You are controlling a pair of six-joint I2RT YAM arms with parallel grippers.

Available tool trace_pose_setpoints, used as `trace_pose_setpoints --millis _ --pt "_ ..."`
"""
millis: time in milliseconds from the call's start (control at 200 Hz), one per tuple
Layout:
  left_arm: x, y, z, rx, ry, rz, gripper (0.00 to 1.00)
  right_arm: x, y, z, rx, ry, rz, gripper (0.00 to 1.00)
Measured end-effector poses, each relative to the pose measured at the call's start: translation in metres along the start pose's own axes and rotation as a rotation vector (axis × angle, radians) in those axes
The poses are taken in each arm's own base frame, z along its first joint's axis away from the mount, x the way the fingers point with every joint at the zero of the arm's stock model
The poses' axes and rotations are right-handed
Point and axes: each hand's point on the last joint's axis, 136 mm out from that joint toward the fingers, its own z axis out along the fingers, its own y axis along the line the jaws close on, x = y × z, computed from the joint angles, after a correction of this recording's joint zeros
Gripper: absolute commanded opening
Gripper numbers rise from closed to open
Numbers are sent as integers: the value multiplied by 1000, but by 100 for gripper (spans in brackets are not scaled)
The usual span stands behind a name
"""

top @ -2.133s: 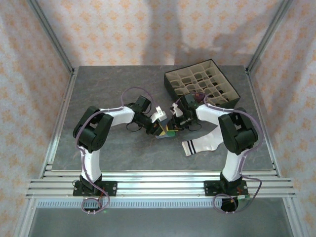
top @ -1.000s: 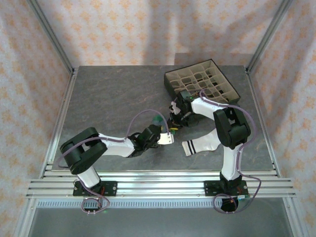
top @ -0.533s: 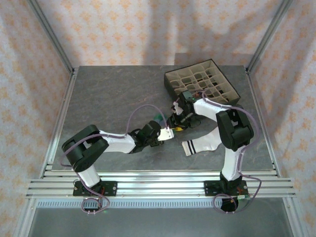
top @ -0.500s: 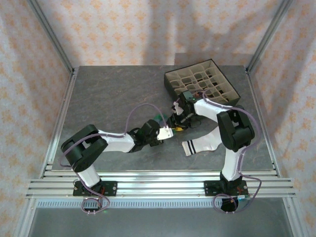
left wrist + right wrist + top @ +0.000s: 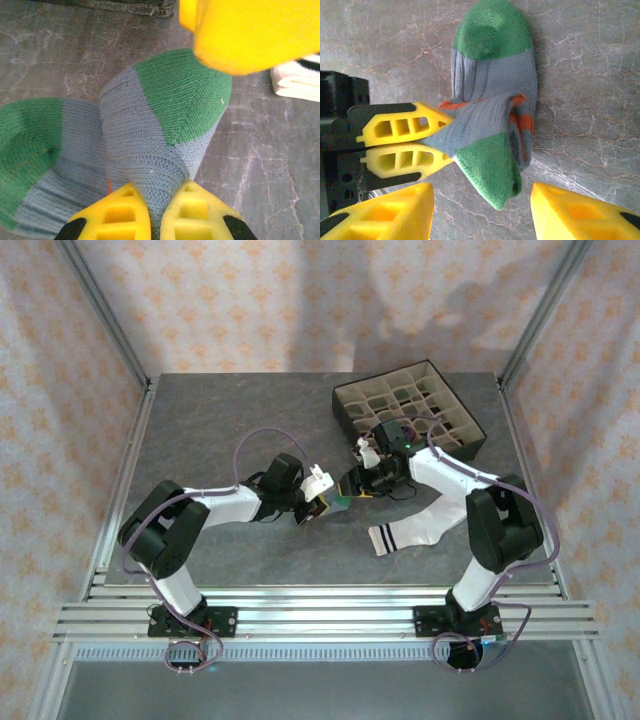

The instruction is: Roll the socks

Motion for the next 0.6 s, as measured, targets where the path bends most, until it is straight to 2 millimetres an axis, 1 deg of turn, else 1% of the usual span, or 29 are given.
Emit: trace_pose_setpoints --millis 150,370,470,601 --pt "-4 5 5 88 0 -116 0 -4 0 1 -6 -21 -11 54" --pt "-5 10 9 175 -3 -255 0 -11 1 5 -19 -49 -32 54" --pt "-3 15 10 216 -10 -325 0 -14 -5 15 -22 -42 -36 54" --pt "-2 17 9 245 -18 -382 0 -9 -15 33 -30 -1 -19 54"
